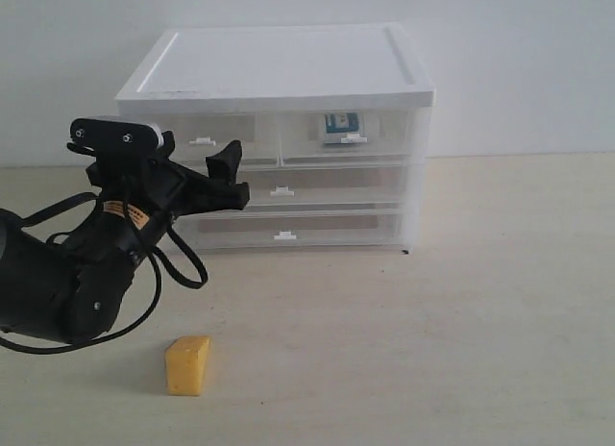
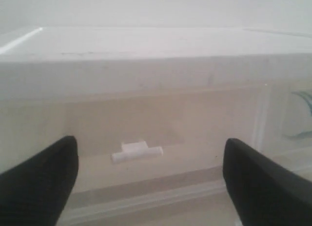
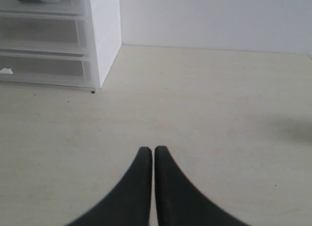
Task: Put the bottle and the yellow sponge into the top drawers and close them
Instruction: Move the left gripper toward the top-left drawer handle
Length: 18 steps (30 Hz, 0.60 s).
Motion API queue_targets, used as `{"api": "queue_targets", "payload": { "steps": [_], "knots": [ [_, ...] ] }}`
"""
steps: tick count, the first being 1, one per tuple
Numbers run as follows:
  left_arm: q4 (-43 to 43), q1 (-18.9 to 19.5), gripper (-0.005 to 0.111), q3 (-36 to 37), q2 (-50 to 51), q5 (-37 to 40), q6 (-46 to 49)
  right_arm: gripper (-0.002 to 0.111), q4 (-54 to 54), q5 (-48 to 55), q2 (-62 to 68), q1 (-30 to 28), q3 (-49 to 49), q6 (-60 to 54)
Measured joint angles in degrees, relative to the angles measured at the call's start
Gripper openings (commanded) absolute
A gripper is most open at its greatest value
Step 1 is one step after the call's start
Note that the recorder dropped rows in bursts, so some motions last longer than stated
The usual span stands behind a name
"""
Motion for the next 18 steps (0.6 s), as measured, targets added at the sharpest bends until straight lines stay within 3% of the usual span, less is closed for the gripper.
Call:
{"api": "queue_targets", "payload": {
  "steps": [9, 12, 14, 18],
  "knots": [
    [-5.9, -0.5, 0.076, -0.5, 0.6, -2.1, 4.3, 0.0, 0.0, 0.0, 0.0, 0.0, 0.0, 0.0],
    [-7.6, -2.1, 0.076, -1.5, 2.3, -2.4, 5.0, 0.0, 0.0, 0.0, 0.0, 0.0, 0.0, 0.0],
    [-13.4, -4.3, 0.076, -3.7, 4.3, -2.6, 7.3, 0.0, 0.0, 0.0, 0.0, 0.0, 0.0, 0.0],
    [-14.7, -4.9, 0.073, -5.7, 5.4, -3.0, 8.5, 0.0, 0.0, 0.1, 0.0, 0.0, 0.0, 0.0]
  ]
}}
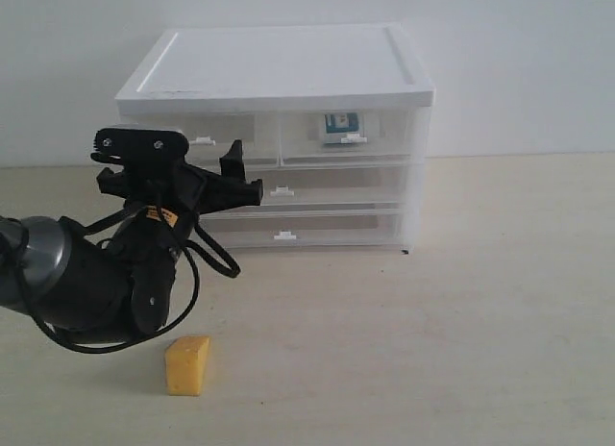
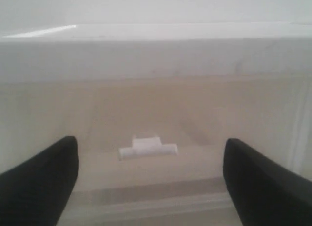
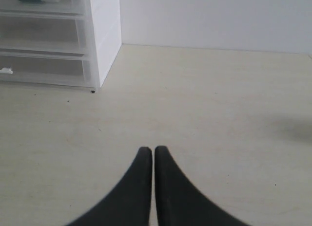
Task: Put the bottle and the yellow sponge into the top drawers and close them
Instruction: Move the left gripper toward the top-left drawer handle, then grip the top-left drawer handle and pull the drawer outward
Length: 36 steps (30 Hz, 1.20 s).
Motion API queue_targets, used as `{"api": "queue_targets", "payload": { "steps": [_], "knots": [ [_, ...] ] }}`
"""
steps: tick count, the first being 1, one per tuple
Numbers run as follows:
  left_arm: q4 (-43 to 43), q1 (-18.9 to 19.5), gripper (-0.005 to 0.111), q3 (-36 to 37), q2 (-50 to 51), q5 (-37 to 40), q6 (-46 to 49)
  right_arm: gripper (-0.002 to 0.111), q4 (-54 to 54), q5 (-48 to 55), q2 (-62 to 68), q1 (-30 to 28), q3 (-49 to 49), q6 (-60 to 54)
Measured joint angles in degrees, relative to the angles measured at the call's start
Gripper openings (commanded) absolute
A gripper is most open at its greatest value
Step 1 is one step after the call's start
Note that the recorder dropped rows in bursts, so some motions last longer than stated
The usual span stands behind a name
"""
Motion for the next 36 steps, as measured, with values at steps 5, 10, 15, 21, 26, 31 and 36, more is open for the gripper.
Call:
{"api": "queue_targets", "payload": {
  "steps": [5, 10, 15, 21, 26, 31, 36],
  "knots": [
    [-2.2, -0.3, 0.069, -1.3, 0.0, 0.4, 0.3, 0.0, 0.0, 0.0, 0.0, 0.0, 0.0, 0.0],
    [-3.9, -0.5, 0.069, -2.2, 0.0, 1.1, 0.4, 0.0, 0.0, 0.0, 0.0, 0.0, 0.0, 0.0],
    [-4.0, -0.5, 0.068, -2.3, 0.0, 1.2, 0.4, 0.0, 0.0, 0.0, 0.0, 0.0, 0.0, 0.0],
    [-4.7, 0.1, 0.033, -2.3, 0.0, 1.2, 0.6, 0.0, 0.0, 0.0, 0.0, 0.0, 0.0, 0.0],
    [-2.9, 0.1, 0.004, -2.4, 0.0, 1.8, 0.6, 0.0, 0.0, 0.0, 0.0, 0.0, 0.0, 0.0],
    [-2.9, 0.1, 0.004, -2.4, 0.0, 1.8, 0.7, 0.0, 0.0, 0.0, 0.0, 0.0, 0.0, 0.0],
    [-2.8, 0.1, 0.004, -2.2, 0.0, 1.6, 0.7, 0.0, 0.0, 0.0, 0.0, 0.0, 0.0, 0.0]
  ]
}}
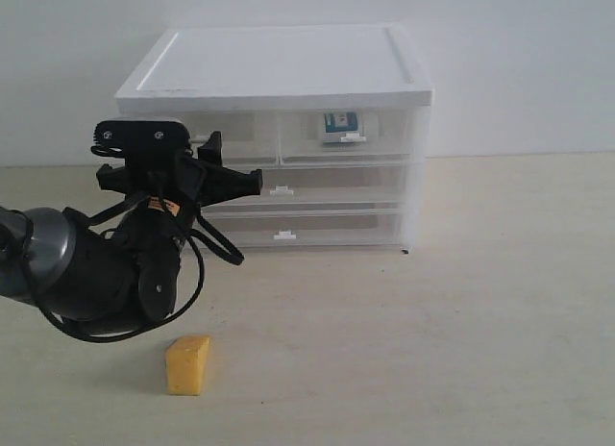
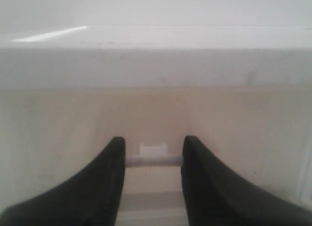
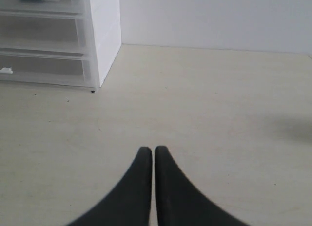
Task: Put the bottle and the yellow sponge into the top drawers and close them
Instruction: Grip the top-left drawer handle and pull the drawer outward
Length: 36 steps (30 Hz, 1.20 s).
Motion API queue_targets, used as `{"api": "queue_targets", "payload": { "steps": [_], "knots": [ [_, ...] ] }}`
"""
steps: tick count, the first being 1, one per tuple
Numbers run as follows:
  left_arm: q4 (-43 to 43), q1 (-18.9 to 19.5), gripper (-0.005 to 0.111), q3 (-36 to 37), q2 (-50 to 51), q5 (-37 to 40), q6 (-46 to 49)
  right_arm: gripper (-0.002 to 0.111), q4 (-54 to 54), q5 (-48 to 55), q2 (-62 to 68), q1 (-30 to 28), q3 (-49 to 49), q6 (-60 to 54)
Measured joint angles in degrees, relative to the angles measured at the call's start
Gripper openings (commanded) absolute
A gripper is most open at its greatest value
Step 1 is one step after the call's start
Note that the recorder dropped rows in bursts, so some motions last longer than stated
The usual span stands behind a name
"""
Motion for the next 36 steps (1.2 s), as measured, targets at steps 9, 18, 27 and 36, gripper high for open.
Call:
{"api": "queue_targets", "payload": {
  "steps": [9, 18, 27, 36],
  "knots": [
    [-1.5, -2.1, 0.004, 3.3, -0.9, -3.1, 1.6, 0.0, 0.0, 0.0, 0.0, 0.0, 0.0, 0.0],
    [-3.5, -4.7, 0.004, 9.8, -6.0, -2.5, 2.0, 0.0, 0.0, 0.0, 0.0, 0.0, 0.0, 0.5],
    [-9.2, -10.2, 0.004, 15.0, -9.2, -3.9, 2.3, 0.0, 0.0, 0.0, 0.0, 0.0, 0.0, 0.5],
    [-15.5, -16.4, 0.004, 18.8, -11.6, -5.6, 3.7, 0.0, 0.5, 0.0, 0.0, 0.0, 0.0, 0.5]
  ]
}}
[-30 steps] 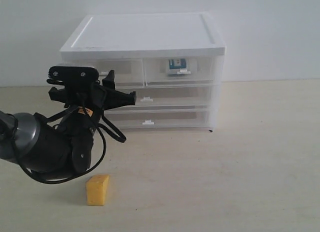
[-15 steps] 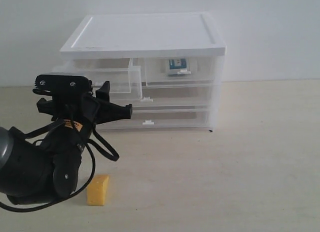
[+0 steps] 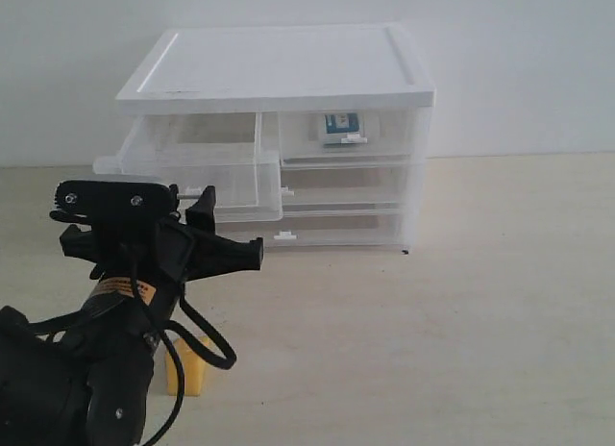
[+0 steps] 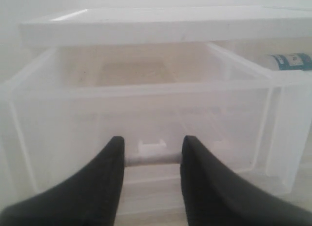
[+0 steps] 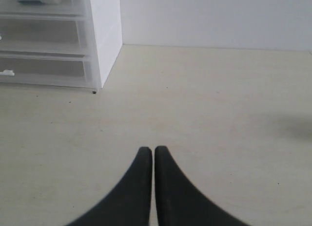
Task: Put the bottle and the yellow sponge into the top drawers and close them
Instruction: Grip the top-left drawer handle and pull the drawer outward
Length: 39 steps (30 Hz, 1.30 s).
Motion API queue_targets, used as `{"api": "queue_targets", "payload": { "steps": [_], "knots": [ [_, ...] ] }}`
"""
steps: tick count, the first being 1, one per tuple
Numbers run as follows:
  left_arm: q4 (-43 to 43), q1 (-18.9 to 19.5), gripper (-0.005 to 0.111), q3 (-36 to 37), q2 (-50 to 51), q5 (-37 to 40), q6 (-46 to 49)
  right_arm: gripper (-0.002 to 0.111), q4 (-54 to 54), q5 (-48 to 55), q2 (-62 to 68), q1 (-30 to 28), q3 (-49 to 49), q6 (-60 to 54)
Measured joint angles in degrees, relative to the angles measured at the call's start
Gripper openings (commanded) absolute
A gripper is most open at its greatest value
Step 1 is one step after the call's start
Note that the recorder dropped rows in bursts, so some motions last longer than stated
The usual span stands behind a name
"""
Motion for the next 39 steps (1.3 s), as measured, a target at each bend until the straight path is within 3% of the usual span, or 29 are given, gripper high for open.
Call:
{"api": "queue_targets", "payload": {
  "steps": [27, 30, 36, 39],
  "knots": [
    [-6.0, -7.8, 0.004, 7.5, -4.3, -0.2, 1.9, 0.0, 0.0, 0.0, 0.0, 0.0, 0.3, 0.0],
    [-6.6, -7.8, 0.016, 7.5, -4.3, 0.0, 1.9, 0.0, 0.0, 0.0, 0.0, 0.0, 0.3, 0.0],
    [-6.7, -7.9, 0.067, 7.5, -4.3, 0.4, 2.0, 0.0, 0.0, 0.0, 0.0, 0.0, 0.3, 0.0],
    [-6.7, -8.2, 0.071, 7.5, -4.3, 0.6, 2.0, 0.0, 0.0, 0.0, 0.0, 0.0, 0.3, 0.0]
  ]
}}
